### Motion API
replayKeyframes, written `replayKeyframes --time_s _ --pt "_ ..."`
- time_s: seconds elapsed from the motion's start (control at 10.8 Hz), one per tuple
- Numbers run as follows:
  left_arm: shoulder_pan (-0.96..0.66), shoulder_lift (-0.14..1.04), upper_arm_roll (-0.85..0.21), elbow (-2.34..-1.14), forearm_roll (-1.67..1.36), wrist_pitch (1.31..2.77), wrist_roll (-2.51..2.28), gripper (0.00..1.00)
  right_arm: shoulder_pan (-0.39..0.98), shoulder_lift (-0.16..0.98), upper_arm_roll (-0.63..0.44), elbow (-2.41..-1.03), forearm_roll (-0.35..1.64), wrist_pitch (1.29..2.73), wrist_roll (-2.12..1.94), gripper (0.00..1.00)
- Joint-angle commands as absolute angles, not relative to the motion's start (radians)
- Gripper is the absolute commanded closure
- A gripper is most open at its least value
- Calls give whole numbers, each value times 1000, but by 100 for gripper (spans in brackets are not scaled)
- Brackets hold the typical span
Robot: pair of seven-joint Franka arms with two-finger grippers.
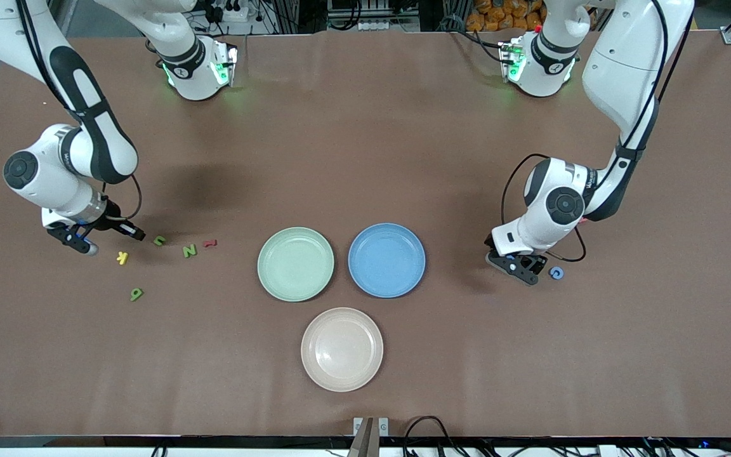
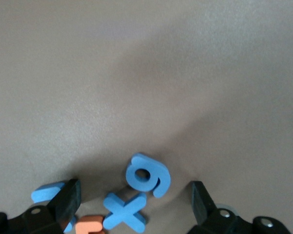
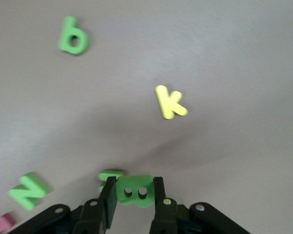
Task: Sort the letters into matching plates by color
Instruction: 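Grasp green B with the right gripper while the left gripper grasps blue x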
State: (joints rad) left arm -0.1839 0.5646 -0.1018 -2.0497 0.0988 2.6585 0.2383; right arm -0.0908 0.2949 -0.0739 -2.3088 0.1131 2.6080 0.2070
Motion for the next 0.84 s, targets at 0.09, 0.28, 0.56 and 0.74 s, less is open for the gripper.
replayKeyframes --time_s 0.09,0.28,0.56,0.74 --pt "-164 519 -107 -2125 117 2665 265 0 -38 287 -74 -2247 69 2554 42 86" --pt "-163 518 -107 -2123 117 2665 261 0 3 296 -74 -2226 34 2554 -26 85" --pt "-164 525 -107 -2114 110 2666 245 35 89 311 -74 -2154 21 2502 -26 86" --pt "-166 523 -107 -2114 109 2666 191 82 148 331 -74 -2077 21 2432 -17 86"
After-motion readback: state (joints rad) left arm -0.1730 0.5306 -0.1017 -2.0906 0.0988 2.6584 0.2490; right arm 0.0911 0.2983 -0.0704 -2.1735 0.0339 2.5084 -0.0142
